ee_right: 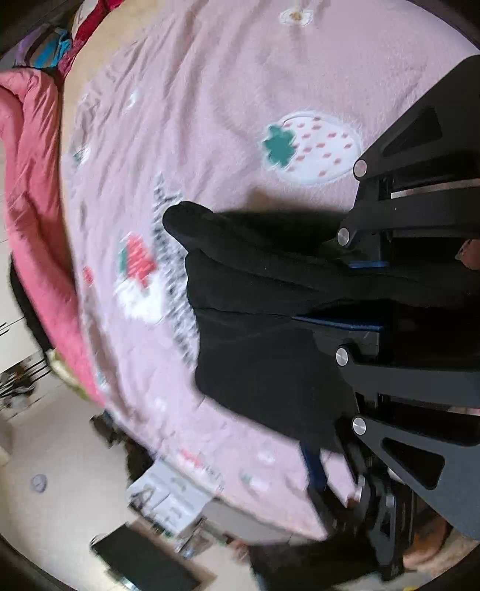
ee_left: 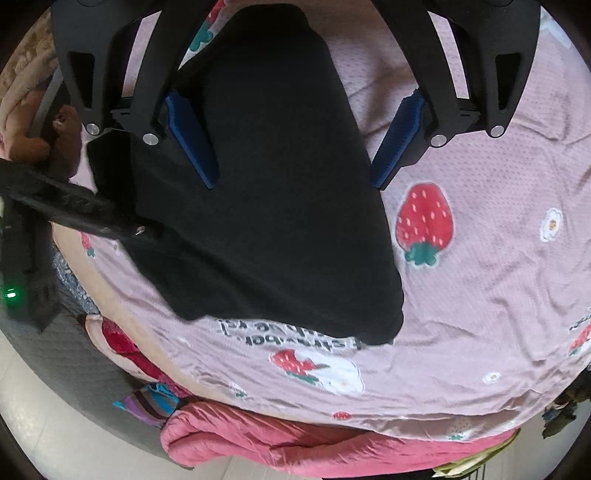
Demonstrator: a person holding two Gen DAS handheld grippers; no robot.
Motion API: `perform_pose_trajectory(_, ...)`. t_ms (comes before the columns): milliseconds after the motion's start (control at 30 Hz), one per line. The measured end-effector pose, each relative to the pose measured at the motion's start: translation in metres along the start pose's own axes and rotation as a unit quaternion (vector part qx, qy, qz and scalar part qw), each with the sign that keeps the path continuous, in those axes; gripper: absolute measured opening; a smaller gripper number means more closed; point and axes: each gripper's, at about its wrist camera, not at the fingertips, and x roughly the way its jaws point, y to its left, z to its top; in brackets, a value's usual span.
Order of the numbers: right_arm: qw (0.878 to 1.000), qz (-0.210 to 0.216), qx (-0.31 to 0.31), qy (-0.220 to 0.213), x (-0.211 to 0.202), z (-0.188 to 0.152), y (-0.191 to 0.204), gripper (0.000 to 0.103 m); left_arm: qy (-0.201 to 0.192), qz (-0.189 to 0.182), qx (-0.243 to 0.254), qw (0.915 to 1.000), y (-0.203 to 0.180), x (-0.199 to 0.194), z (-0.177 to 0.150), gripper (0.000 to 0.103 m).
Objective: Fold small clothes
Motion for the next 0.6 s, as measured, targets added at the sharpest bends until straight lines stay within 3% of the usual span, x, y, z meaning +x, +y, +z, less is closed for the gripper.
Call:
perform_pose_trajectory(100,1.0,-0.008,0.017,-0.011,0.002,-0.011,-0.008,0.031,0.004,-0.002,-0.004,1.0,0.0,0.003,-0.005,0.08)
perform_pose_trajectory(433,0.999,-0.029,0.023,-0.027,-0.023,-0.021,-0.003,0.044,0.005,-0.01,-0.017,0.9998,0.002,-0.006,-0.011,0.08)
perform_pose_trajectory(600,0.998,-0.041,0.015,-0.055,-0.052,-0.036,0.004,0.061,-0.006,-0.015,-0.019,0.9997,0.0,-0.018,-0.016,0.08)
